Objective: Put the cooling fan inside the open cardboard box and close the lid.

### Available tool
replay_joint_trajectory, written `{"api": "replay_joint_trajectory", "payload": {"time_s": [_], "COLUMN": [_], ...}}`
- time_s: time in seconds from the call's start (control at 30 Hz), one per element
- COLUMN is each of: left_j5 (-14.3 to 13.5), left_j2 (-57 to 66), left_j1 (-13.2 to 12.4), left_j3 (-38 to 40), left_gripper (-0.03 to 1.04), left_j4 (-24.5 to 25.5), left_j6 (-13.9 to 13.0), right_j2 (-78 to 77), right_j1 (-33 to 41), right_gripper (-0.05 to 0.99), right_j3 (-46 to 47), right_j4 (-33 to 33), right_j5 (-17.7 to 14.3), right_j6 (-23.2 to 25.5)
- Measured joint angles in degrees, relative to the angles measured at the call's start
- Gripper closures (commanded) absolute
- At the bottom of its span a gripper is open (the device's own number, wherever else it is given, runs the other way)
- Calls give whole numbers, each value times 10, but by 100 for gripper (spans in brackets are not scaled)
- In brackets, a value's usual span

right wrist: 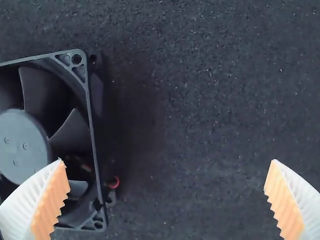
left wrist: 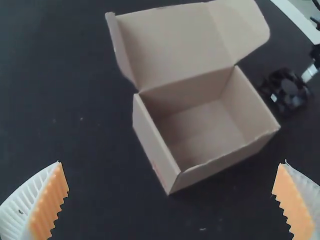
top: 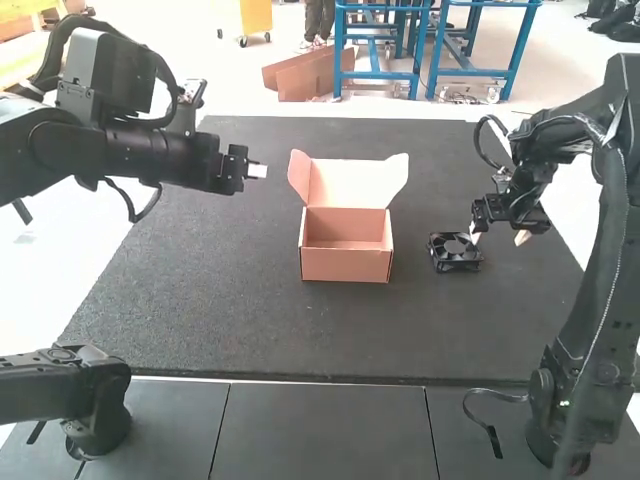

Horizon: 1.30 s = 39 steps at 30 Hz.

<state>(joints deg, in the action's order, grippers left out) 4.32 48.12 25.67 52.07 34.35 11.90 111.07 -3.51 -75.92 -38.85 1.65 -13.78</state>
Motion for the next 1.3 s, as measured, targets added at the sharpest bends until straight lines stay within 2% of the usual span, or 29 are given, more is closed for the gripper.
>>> {"api": "replay_joint_trajectory", "payload": {"time_s": [0.67, 0.73, 0.83, 0.93, 1.17, 1.3], "left_j5": [0, 0, 0, 0, 0, 0], "left_j2": [0, 0, 0, 0, 0, 0], "left_j1": [0, 0, 0, 0, 0, 0], "left_j3": [3, 3, 3, 3, 3, 3], "left_gripper": [4, 4, 4, 4, 4, 4], "left_j4": [2, 2, 2, 2, 2, 2], "left_j6": [0, 0, 0, 0, 0, 0], "right_j2": [39, 40, 48, 58, 58, 58], "right_j1": [0, 0, 0, 3, 5, 5], "right_gripper": [6, 14, 40, 60, 88, 95], "right_j3": [-2, -2, -4, -9, -10, -9], "right_j4": [9, 9, 9, 5, 2, 2], "right_j5": [0, 0, 4, 27, 56, 63], "right_j6": [0, 0, 0, 2, 3, 3]}}
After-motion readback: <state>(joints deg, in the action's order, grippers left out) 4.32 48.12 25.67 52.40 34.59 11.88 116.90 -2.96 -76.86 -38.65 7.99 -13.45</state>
